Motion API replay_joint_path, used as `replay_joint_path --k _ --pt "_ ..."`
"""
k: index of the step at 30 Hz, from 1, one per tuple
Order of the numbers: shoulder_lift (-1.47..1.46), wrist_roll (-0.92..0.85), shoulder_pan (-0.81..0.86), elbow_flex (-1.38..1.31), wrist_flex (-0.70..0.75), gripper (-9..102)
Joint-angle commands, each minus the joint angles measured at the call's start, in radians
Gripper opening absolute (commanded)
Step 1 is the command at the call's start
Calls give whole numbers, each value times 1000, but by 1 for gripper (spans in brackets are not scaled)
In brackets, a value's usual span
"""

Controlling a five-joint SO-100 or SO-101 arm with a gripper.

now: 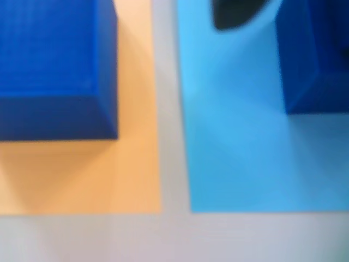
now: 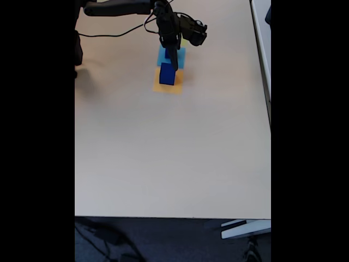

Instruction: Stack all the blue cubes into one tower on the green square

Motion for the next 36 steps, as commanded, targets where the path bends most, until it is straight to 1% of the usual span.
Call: replay_joint_path --k 1,6,17,24,29,36 --pt "118 -15 9 51 -63 44" --pt "161 -18 21 186 -144 44" --pt "187 -35 38 362 -278 44" --pt "193 -34 41 426 -330 44" --pt "195 -46 49 477 -385 41" --pt "196 -58 55 494 -402 39"
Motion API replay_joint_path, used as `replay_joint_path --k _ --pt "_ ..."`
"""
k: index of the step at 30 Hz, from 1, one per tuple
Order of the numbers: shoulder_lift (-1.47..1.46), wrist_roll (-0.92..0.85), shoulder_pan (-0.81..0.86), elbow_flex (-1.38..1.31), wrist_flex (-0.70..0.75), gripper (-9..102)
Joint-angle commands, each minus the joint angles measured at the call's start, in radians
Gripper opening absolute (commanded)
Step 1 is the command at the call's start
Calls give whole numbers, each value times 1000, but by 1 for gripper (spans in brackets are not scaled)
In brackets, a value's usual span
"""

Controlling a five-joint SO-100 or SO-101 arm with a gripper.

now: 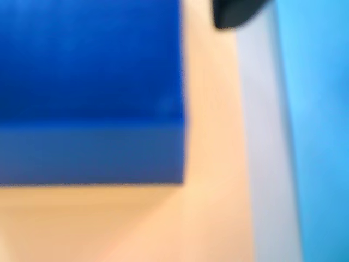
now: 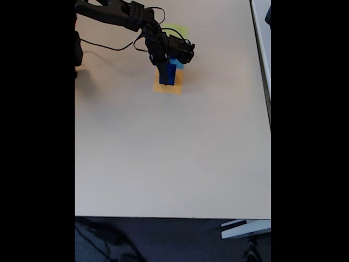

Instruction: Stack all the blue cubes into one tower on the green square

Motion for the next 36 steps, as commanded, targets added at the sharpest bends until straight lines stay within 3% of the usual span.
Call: replay_joint_path --k 1,19,24,31,36 --pt "89 -17 11 0 -25 39" --pt "92 -38 20 29 -55 31" --pt "92 -35 23 31 -55 20" --pt "92 -35 23 31 -55 18" --pt "101 -55 23 8 -44 10"
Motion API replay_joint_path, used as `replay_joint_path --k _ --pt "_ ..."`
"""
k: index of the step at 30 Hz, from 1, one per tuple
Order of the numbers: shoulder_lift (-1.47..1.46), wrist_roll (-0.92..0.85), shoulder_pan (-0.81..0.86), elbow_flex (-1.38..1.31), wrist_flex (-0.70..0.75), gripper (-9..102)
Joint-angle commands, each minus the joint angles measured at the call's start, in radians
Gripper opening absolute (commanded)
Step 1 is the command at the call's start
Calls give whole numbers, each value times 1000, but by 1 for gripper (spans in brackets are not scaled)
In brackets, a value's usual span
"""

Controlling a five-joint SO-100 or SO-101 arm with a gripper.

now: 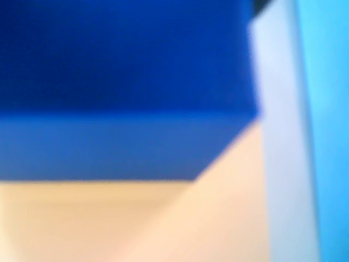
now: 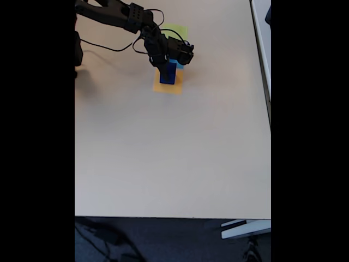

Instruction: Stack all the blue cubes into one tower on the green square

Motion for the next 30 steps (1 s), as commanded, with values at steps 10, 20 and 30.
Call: replay_joint_path --k 10,20,30 --pt "58 -103 18 -420 296 9" --pt "-26 -95 -20 -870 555 7" --pt "-40 126 -160 -911 563 5"
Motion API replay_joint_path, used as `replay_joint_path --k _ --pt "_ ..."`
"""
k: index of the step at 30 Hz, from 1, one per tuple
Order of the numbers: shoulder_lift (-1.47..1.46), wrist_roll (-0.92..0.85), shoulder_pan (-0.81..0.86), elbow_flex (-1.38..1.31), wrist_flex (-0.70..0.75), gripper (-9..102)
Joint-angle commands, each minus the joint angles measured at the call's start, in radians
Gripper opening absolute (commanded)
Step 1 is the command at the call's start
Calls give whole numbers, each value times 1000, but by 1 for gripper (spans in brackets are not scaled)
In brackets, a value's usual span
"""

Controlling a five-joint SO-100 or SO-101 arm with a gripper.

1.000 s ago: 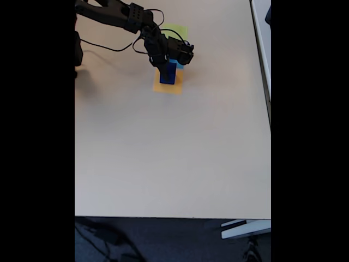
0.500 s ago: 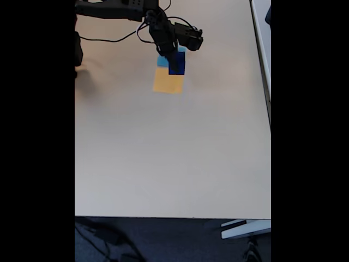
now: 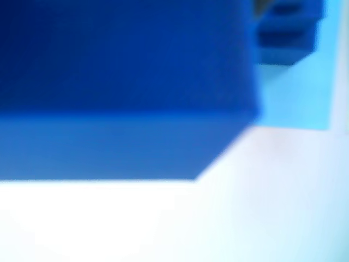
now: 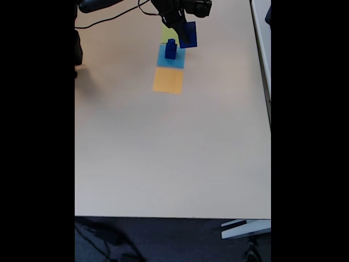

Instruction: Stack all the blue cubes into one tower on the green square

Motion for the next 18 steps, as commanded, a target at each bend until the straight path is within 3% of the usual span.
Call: replay_joint_path --k 1,18 --pt "9 95 -57 -69 2 5" --pt "-95 307 -209 -132 -15 3"
